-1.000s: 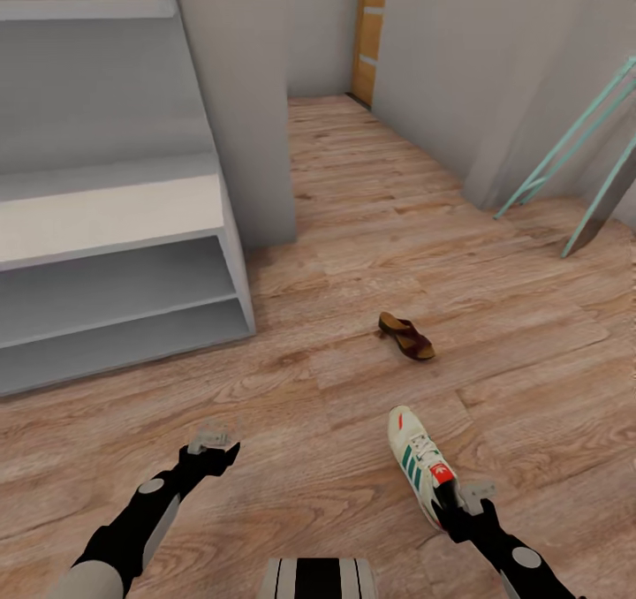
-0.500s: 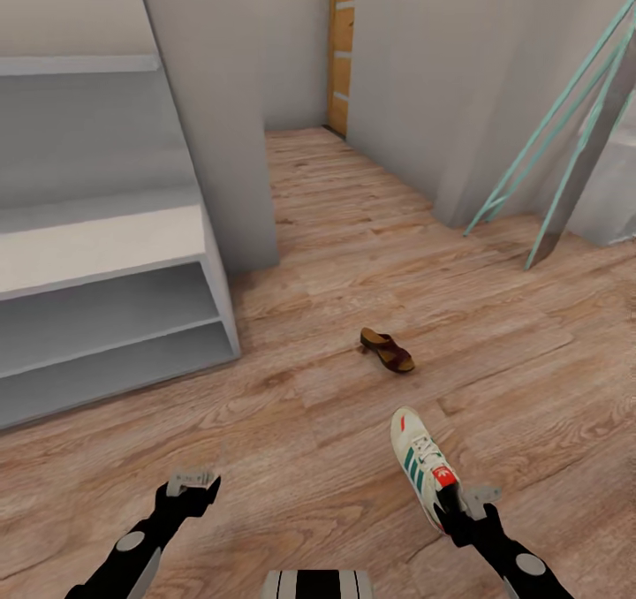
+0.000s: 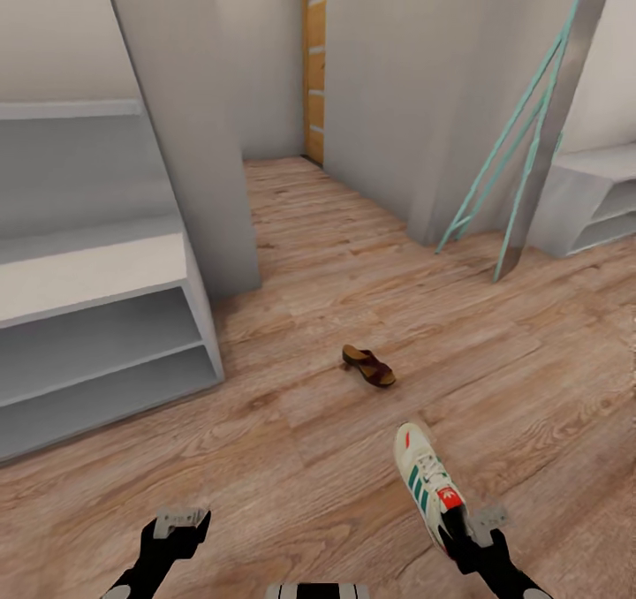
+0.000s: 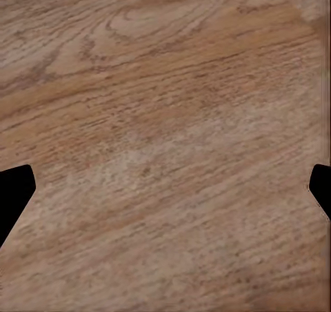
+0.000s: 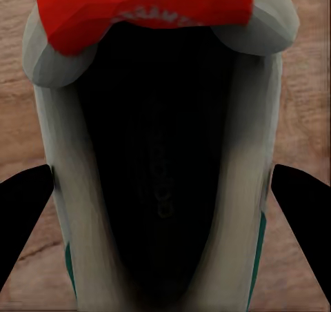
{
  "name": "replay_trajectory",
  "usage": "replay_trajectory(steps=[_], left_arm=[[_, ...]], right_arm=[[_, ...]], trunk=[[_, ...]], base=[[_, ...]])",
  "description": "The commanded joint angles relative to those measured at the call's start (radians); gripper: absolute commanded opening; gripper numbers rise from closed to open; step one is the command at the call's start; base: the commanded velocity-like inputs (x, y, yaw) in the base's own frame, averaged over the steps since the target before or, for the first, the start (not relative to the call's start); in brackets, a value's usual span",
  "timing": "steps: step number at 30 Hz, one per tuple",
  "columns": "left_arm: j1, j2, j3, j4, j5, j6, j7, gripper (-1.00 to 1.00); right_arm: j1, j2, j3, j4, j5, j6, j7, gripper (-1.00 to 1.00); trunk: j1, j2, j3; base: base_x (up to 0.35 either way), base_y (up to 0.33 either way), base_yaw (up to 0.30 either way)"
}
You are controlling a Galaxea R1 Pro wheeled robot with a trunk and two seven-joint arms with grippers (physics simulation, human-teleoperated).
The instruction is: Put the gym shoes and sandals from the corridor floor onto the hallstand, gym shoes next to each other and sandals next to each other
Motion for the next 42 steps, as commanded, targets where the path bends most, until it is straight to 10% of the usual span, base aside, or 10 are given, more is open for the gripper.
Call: replay_trajectory(steps=[1,10,14,21,42], left_arm=[[0.007,0.0,0.006,0.0,0.004,-0.004,-0.009,1.0],[0.059,0.003,0.054,0.001,0.001,-0.043,-0.01,1.0],[0.063,0.002,0.064,0.006,-0.001,-0.054,-0.011,1.0],[0.064,0.002,0.065,0.02,0.0,-0.056,-0.01,1.0],[0.064,-0.003,0.062,0.023,-0.004,-0.056,-0.012,1.0]], right_arm=[[0.0,0.0,-0.002,0.014,0.008,-0.021,0.001,-1.0],[0.002,0.003,-0.003,0.129,-0.003,-0.139,0.0,-1.0],[0.002,0.003,-0.003,0.139,-0.1,-0.143,0.0,-1.0],[0.002,0.004,-0.002,0.142,-0.156,-0.143,0.0,-1.0],[0.002,0.005,0.0,0.144,-0.163,-0.143,0.0,-1.0]], trunk=[[-0.001,0.0,0.005],[-0.005,0.002,0.053],[-0.006,0.003,0.074],[-0.01,0.005,0.111],[-0.07,0.111,0.206]], base=[[0.0,0.0,-0.163],[0.0,0.0,-0.162],[0.0,0.0,-0.161],[0.0,0.0,-0.187],[0.0,0.0,-0.215]])
